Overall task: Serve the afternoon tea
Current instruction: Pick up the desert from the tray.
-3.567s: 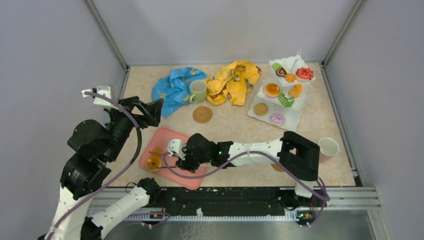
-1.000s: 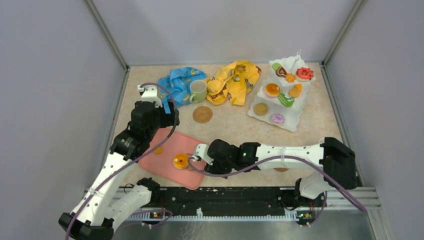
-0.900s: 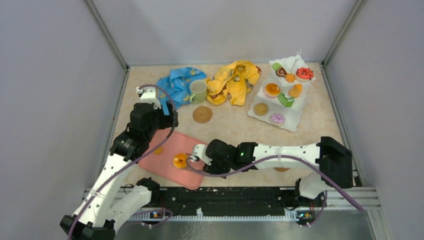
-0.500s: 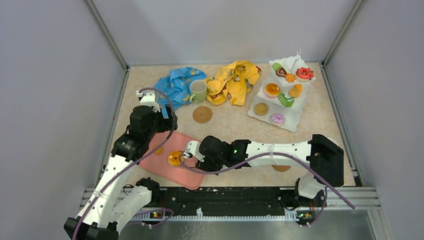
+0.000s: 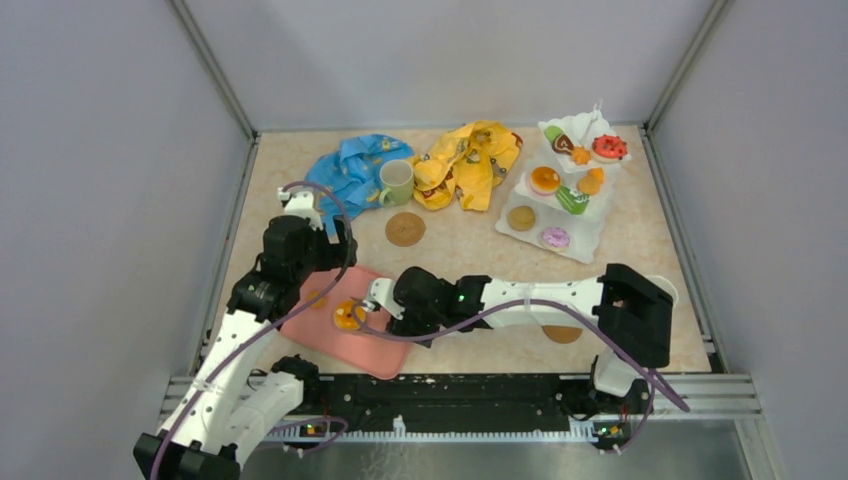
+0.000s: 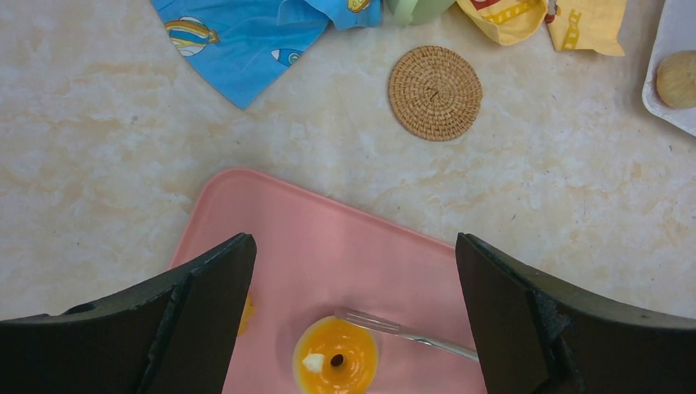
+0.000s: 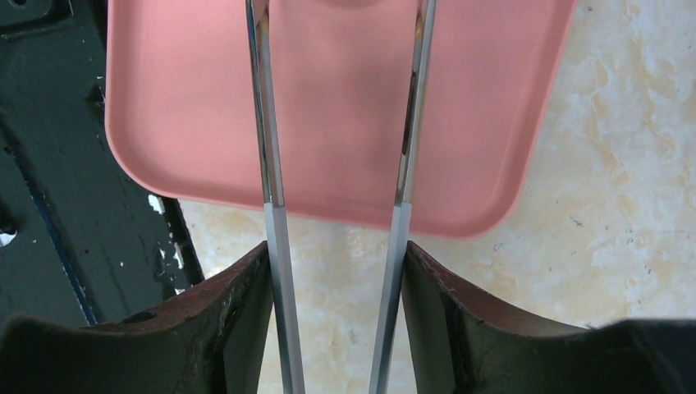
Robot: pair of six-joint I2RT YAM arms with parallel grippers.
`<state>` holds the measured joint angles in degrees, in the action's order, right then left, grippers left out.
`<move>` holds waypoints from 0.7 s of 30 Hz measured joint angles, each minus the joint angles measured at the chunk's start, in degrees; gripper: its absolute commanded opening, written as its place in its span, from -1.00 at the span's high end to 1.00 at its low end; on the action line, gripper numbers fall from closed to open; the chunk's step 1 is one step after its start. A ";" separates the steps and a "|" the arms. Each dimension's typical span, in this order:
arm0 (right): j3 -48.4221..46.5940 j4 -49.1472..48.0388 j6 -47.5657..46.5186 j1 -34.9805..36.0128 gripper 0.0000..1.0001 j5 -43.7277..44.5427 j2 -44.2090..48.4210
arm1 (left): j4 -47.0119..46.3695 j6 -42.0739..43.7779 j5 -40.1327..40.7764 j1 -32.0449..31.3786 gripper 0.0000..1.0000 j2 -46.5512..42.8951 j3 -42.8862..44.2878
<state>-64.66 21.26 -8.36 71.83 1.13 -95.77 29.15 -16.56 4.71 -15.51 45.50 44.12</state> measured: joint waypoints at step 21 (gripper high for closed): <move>-0.07 2.56 6.73 -0.37 0.25 2.45 10.58 | -1.90 1.07 -1.36 0.17 -0.98 -5.44 -2.54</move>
<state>-64.73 23.81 -1.63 71.46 3.57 -85.19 27.24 -15.49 3.36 -15.33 40.05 41.58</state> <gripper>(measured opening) 0.455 0.988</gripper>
